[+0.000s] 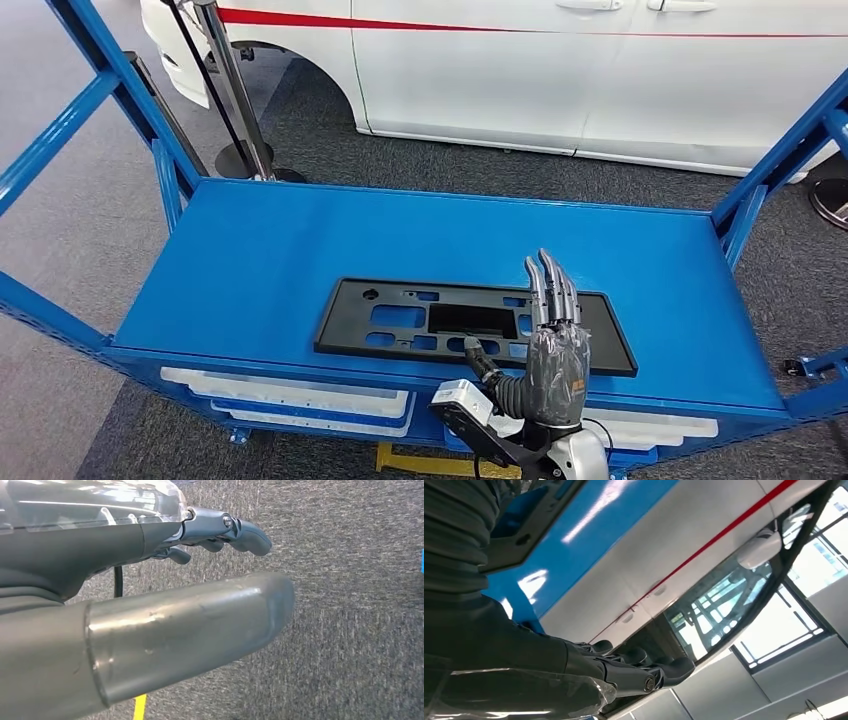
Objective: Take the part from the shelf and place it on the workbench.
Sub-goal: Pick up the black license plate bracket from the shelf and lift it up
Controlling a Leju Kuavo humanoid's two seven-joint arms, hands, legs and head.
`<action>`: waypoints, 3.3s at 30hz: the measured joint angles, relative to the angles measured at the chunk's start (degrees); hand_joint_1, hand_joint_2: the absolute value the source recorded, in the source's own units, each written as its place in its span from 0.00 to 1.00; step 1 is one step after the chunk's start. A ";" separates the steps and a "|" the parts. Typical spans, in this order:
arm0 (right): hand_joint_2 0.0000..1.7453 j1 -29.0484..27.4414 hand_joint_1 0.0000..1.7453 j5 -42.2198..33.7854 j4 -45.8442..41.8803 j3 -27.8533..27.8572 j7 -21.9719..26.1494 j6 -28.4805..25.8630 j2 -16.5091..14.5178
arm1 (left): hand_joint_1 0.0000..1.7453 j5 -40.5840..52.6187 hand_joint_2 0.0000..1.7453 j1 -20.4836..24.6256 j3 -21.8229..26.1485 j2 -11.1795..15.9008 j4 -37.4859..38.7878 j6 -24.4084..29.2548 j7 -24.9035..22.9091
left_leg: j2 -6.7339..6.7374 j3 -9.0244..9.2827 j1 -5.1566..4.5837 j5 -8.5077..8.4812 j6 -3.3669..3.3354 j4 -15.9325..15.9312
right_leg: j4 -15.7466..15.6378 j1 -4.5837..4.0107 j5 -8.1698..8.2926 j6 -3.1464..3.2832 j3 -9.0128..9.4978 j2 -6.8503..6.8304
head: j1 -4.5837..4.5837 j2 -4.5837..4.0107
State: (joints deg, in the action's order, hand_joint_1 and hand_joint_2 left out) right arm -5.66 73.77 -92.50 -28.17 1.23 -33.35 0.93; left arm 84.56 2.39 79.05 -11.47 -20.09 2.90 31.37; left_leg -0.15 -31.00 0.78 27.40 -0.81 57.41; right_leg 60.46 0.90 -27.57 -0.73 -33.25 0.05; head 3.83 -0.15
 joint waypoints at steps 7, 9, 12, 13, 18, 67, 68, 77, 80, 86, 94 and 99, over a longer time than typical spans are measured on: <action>1.00 -3.10 0.00 0.76 2.05 -2.53 -4.75 -0.45 2.57 | 0.00 -0.19 0.00 0.01 0.19 -0.29 -0.30 -0.32 -0.12 | 0.00 -2.66 0.28 4.17 1.91 6.04 | -1.74 -0.01 0.34 2.18 0.54 -0.07 | 0.02 0.00; 1.00 -3.90 0.00 0.91 2.97 -3.33 -5.42 -0.88 3.26 | 0.00 -0.21 0.00 -0.05 0.40 -0.35 -0.42 -0.37 -0.12 | 0.01 -6.15 0.33 7.43 2.14 13.39 | -1.72 -0.17 0.31 2.42 0.46 -0.15 | 0.02 0.00; 1.00 -4.61 0.00 0.93 3.92 -4.25 -6.40 -1.34 4.07 | 0.00 -0.22 0.00 -0.19 0.85 -0.37 -0.68 -0.60 -0.13 | 0.01 -6.17 0.33 5.35 1.93 13.30 | -1.66 -0.42 0.24 2.47 0.56 -0.05 | 0.03 0.00; 1.00 -4.70 0.00 0.92 4.07 -4.50 -6.72 -1.46 4.26 | 0.00 -0.22 0.00 -0.18 0.93 -0.37 -0.76 -0.71 -0.13 | 0.01 -4.40 0.29 3.23 1.64 9.61 | -1.66 -0.48 0.20 2.43 0.68 -0.01 | 0.03 0.00; 1.00 -4.83 0.00 0.83 4.25 -5.51 -7.91 -1.77 5.22 | 0.00 -0.24 0.00 -0.06 1.02 -0.52 -1.30 -1.07 -0.12 | -0.05 0.00 -0.30 0.44 0.41 0.17 | -1.60 -0.79 0.18 1.22 0.69 0.05 | 0.01 0.00; 1.00 3.22 0.00 4.77 19.54 -6.67 -8.87 -2.27 4.29 | 0.00 1.92 0.00 0.59 0.85 -0.16 -0.25 1.25 -0.56 | 0.11 -1.18 -0.01 2.21 1.60 2.85 | -1.60 -0.20 0.29 1.99 0.56 0.12 | 0.01 0.00; 1.00 3.71 0.00 5.24 19.79 -6.13 -8.54 -1.83 3.72 | 0.00 2.00 0.00 0.64 0.81 -0.02 -0.01 1.28 -0.56 | 0.11 -2.56 0.05 3.98 1.84 5.88 | -1.67 -0.17 0.34 2.22 0.56 0.05 | 0.02 0.00; 1.00 5.12 0.00 6.30 21.35 -3.34 -7.80 -0.77 1.17 | 0.00 2.05 0.00 0.71 0.46 0.91 0.94 1.40 -0.66 | 0.06 -0.48 -0.26 0.10 1.01 1.14 | -1.39 -0.64 0.13 1.92 0.70 0.03 | 0.01 0.00; 1.00 5.24 0.00 6.29 21.46 -3.15 -7.74 -0.78 1.01 | 0.00 2.05 0.00 0.65 0.41 1.00 1.12 1.44 -0.66 | 0.05 -0.21 -0.35 -0.05 0.31 0.00 | -1.46 -0.62 0.23 1.00 0.55 0.03 | 0.01 0.00; 1.00 5.38 0.00 6.32 22.00 -2.72 -7.69 -0.77 0.92 | 0.00 2.05 0.00 0.67 0.08 1.02 1.31 1.45 -0.66 | 0.28 -0.12 -0.04 -0.67 -1.01 -0.75 | 13.45 -0.37 -7.41 -0.26 -6.32 0.00 | -0.01 0.00; 1.00 5.53 0.00 6.32 22.29 -2.37 -7.68 -0.77 0.90 | 0.00 2.05 0.00 0.71 -0.26 1.02 1.61 1.45 -0.66 | 0.07 -0.20 -0.39 0.07 0.33 0.21 | -1.14 -0.63 0.17 0.84 0.26 0.13 | 0.02 0.00; 1.00 5.71 0.00 6.67 22.28 -2.29 -7.57 -0.62 0.57 | 0.00 2.11 0.00 0.76 -0.39 1.11 1.74 1.50 -0.64 | 0.09 -3.02 -0.01 4.31 1.82 6.71 | -1.94 -0.24 0.63 2.32 0.52 -0.05 | 0.02 0.00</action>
State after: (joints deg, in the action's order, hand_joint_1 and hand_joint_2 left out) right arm 0.05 80.44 -70.22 -30.46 -6.35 -33.98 1.50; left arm 86.67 3.15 78.66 -10.36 -18.34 4.39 30.73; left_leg -0.06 -34.02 0.77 31.71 1.01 64.12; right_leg 58.51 0.67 -26.94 1.59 -32.73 0.00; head 3.85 -0.15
